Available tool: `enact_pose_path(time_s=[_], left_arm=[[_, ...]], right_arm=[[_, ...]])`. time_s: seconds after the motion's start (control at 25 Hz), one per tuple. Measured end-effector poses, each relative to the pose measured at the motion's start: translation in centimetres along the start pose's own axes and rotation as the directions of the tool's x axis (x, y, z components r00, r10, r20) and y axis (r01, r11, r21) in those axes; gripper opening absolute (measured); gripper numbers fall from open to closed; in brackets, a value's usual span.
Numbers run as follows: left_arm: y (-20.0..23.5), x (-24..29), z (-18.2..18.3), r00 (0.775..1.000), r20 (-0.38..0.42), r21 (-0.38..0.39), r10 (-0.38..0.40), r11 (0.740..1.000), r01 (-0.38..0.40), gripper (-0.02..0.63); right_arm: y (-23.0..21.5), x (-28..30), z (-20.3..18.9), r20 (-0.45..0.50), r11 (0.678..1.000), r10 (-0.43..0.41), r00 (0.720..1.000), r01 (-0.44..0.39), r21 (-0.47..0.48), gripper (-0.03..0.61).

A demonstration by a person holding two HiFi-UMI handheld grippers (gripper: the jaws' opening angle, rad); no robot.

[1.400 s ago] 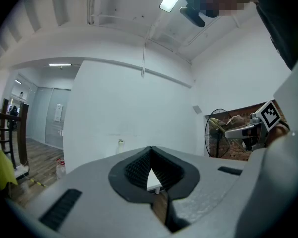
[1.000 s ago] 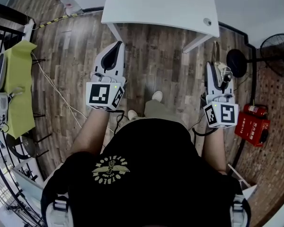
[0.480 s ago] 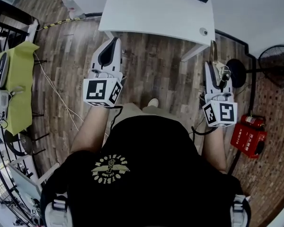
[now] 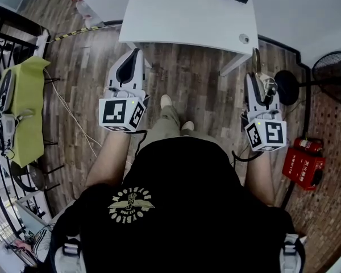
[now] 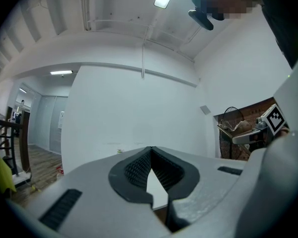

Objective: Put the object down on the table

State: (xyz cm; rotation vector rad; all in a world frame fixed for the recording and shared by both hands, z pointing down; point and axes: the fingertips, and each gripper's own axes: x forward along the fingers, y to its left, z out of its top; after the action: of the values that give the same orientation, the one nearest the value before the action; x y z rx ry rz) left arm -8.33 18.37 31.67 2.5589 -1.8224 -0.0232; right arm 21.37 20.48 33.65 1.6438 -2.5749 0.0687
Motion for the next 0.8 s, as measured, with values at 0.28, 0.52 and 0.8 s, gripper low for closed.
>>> enact_pose_path(time_s=[0.28,0.52,0.8], left_arm=[[1.2,1.0,-0.6,1.000,-0.011,0.006,-0.009,1.000,0.009,0.006],[3.9,2.2,-0.5,1.000,-0.005,-0.024,0.017,1.000,-0.017,0.006],[4.2,3.7,-0.8,1.000,-0.010,-0.023,-0.006,1.000,0.005,0.006]], right_arm=[[0.5,1.6,0.2,-0.002,1.000,0.013,1.000,-0.013,-0.011,0.103],[0.5,3.5,0.6,-0.010,1.000,0.010,1.000,-0.010,-0.029,0.103],[0.2,5.4,0.9,-0.019,0.999,0.012,1.000,-0.012,-0.030,0.103]])
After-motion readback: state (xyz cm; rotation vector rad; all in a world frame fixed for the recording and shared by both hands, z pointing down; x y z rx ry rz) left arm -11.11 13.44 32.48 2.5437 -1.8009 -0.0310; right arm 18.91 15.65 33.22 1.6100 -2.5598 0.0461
